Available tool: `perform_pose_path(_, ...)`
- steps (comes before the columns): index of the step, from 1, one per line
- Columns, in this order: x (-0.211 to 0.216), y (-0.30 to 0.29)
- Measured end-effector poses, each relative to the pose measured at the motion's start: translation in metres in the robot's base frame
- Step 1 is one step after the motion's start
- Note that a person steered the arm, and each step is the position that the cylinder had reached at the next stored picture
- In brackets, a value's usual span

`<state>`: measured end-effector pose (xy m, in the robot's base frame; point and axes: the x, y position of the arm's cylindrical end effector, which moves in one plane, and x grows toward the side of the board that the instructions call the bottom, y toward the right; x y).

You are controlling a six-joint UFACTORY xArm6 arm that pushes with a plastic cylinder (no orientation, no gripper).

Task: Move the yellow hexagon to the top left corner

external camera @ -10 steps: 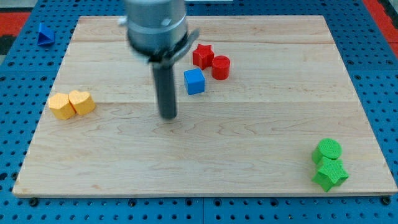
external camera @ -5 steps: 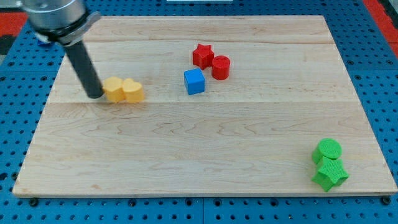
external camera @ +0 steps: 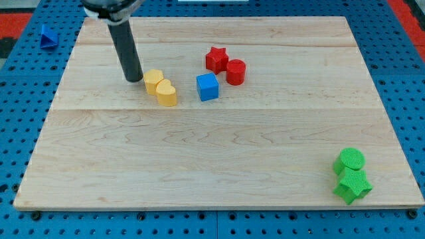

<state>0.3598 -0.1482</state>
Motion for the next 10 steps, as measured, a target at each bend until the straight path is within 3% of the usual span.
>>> perform_pose_path(1, 0.023, 0.012)
perform_pose_path(2, 0.076, 0.011)
perform_pose_path(3, 0.088, 0.049)
perform_pose_path(4, 0.040, 0.057)
perform_pose_path(5, -0.012, 0.006)
perform_pose_path(6, -0.036, -0.013)
perform_pose_path(8, -0.134, -0.075)
perform_pose_path(10, -0.134, -0.072)
